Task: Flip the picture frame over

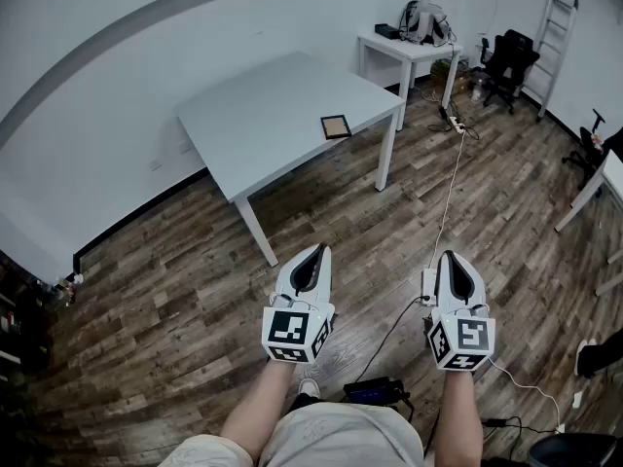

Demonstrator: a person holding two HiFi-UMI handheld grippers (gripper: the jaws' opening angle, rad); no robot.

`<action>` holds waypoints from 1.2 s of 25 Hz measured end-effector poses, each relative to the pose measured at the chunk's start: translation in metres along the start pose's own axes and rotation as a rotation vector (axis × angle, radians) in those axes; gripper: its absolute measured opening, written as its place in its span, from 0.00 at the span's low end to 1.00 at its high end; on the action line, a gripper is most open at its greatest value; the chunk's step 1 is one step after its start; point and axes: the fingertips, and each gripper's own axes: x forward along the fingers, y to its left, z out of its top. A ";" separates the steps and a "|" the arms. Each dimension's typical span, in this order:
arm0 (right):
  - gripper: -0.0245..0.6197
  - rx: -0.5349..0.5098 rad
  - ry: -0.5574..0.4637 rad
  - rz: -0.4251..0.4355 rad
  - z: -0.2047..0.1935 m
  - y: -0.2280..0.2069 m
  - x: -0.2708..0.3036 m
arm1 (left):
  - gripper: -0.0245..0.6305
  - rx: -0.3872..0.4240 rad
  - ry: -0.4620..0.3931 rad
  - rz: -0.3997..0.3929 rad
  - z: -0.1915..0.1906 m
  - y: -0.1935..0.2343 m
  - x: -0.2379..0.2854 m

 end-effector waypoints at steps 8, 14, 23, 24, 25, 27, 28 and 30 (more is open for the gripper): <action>0.07 0.005 0.007 0.012 -0.005 -0.017 0.016 | 0.04 0.007 0.007 0.010 -0.001 -0.008 0.023; 0.07 0.041 -0.003 0.027 -0.008 -0.039 0.023 | 0.04 0.012 0.010 0.023 -0.001 -0.028 0.038; 0.08 0.077 -0.014 0.099 -0.021 -0.084 0.032 | 0.04 0.030 0.021 0.083 -0.008 -0.066 0.060; 0.08 0.076 -0.013 0.104 -0.022 -0.087 0.036 | 0.04 0.032 0.022 0.088 -0.009 -0.068 0.063; 0.08 0.075 -0.012 0.108 -0.022 -0.089 0.039 | 0.04 0.033 0.023 0.092 -0.009 -0.069 0.067; 0.08 0.074 -0.012 0.119 -0.022 -0.091 0.049 | 0.04 0.032 0.021 0.099 -0.009 -0.067 0.075; 0.08 0.073 -0.013 0.124 -0.021 -0.091 0.055 | 0.04 0.030 0.018 0.103 -0.008 -0.064 0.080; 0.08 0.070 -0.012 0.131 -0.020 -0.089 0.070 | 0.04 0.024 0.014 0.106 -0.010 -0.056 0.091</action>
